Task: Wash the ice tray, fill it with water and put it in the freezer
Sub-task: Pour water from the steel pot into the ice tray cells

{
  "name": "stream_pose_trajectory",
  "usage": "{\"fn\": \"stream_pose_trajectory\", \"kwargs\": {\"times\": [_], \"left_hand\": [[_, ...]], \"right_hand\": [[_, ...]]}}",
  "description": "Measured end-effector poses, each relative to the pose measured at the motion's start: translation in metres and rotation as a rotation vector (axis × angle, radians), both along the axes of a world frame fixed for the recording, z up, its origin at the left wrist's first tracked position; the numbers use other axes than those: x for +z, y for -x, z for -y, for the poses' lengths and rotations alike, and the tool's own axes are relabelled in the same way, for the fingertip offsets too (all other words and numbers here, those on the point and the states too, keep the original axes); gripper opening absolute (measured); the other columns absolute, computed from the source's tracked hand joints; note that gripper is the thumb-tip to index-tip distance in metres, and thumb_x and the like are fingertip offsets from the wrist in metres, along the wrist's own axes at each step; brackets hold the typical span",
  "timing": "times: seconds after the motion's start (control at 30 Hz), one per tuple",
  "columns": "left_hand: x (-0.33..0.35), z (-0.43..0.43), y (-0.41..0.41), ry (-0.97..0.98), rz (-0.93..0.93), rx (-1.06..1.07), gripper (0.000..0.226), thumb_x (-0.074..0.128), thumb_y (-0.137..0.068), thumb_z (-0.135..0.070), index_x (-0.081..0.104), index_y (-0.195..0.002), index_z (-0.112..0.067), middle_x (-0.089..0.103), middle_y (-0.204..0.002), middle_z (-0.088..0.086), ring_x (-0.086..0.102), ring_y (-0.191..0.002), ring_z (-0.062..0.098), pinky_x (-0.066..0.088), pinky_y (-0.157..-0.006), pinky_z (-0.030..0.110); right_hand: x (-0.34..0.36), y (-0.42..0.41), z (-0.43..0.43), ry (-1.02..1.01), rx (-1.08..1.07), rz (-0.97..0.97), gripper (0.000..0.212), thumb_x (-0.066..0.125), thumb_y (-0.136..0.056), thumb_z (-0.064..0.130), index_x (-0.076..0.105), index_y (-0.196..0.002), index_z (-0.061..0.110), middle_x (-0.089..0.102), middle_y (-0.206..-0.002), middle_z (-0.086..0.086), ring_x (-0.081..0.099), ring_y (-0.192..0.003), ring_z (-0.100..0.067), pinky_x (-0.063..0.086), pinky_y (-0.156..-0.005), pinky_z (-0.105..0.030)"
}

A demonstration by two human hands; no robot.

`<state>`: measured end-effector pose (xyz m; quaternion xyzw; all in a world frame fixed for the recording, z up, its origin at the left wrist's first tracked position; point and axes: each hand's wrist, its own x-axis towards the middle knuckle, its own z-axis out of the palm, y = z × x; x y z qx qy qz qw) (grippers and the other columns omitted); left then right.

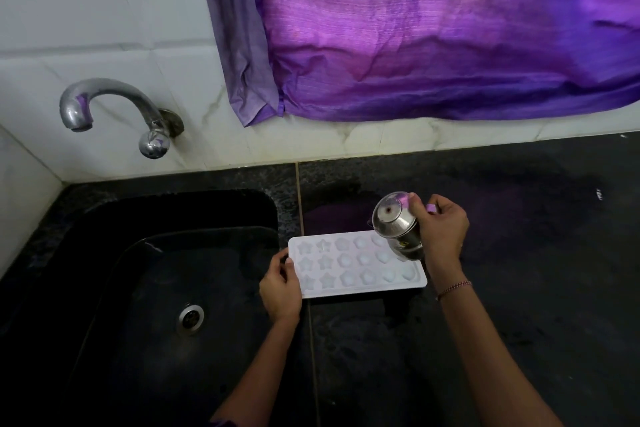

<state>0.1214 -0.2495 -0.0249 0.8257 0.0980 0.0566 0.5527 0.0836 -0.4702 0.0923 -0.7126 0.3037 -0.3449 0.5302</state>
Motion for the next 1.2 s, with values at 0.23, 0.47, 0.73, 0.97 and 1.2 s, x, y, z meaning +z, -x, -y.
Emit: {"fn": "stream_pose_trajectory", "kwargs": {"times": [0.23,0.47,0.73,0.97,1.2], "left_hand": [[0.0043,-0.0001,0.0013,0.001,-0.011,-0.008,0.024,0.052,-0.094,-0.017,0.066,-0.113,-0.016,0.065,-0.086,0.0,0.057,-0.081,0.014,0.043,-0.07,0.027],[0.0043,0.0002,0.0009,0.011,-0.011,-0.009,0.024,0.052,-0.094,-0.016,0.066,-0.114,-0.016,0.068,-0.093,0.005,0.058,-0.082,0.016,0.045,-0.071,0.028],[0.0019,-0.0003,0.0001,0.015,-0.012,-0.004,0.023,0.052,-0.093,-0.017,0.066,-0.111,-0.019,0.07,-0.091,0.007,0.063,-0.082,0.021,0.051,-0.071,0.033],[0.0017,-0.0001,0.0004,0.01,-0.01,-0.003,0.023,0.053,-0.093,-0.016,0.067,-0.112,-0.018,0.069,-0.089,0.006,0.061,-0.079,0.019,0.047,-0.068,0.029],[0.0027,-0.0003,0.0003,0.006,-0.007,-0.004,0.023,0.053,-0.094,-0.016,0.067,-0.112,-0.017,0.067,-0.087,0.004,0.06,-0.079,0.019,0.045,-0.068,0.028]], "right_hand": [[0.0011,0.0042,0.0013,0.119,0.024,-0.024,0.045,0.07,-0.079,0.012,0.034,-0.052,0.011,0.028,-0.049,0.0,0.024,-0.049,-0.007,0.023,-0.046,-0.021],[0.0014,0.0057,0.001,0.176,0.03,-0.05,0.044,0.071,-0.079,0.013,0.038,-0.052,0.002,0.03,-0.05,-0.005,0.025,-0.052,-0.009,0.024,-0.046,-0.024],[0.0012,0.0055,-0.0022,0.245,0.037,-0.061,0.045,0.072,-0.078,0.011,0.036,-0.051,0.009,0.029,-0.048,0.002,0.023,-0.051,-0.007,0.022,-0.044,-0.02],[0.0009,0.006,-0.0031,0.284,0.038,-0.07,0.045,0.072,-0.078,0.011,0.036,-0.051,0.009,0.028,-0.046,0.004,0.023,-0.05,-0.008,0.021,-0.044,-0.021],[0.0008,0.0075,-0.0006,0.147,-0.025,-0.083,0.048,0.07,-0.079,0.014,0.031,-0.05,0.015,0.028,-0.048,0.002,0.022,-0.048,-0.006,0.021,-0.043,-0.018]]}}
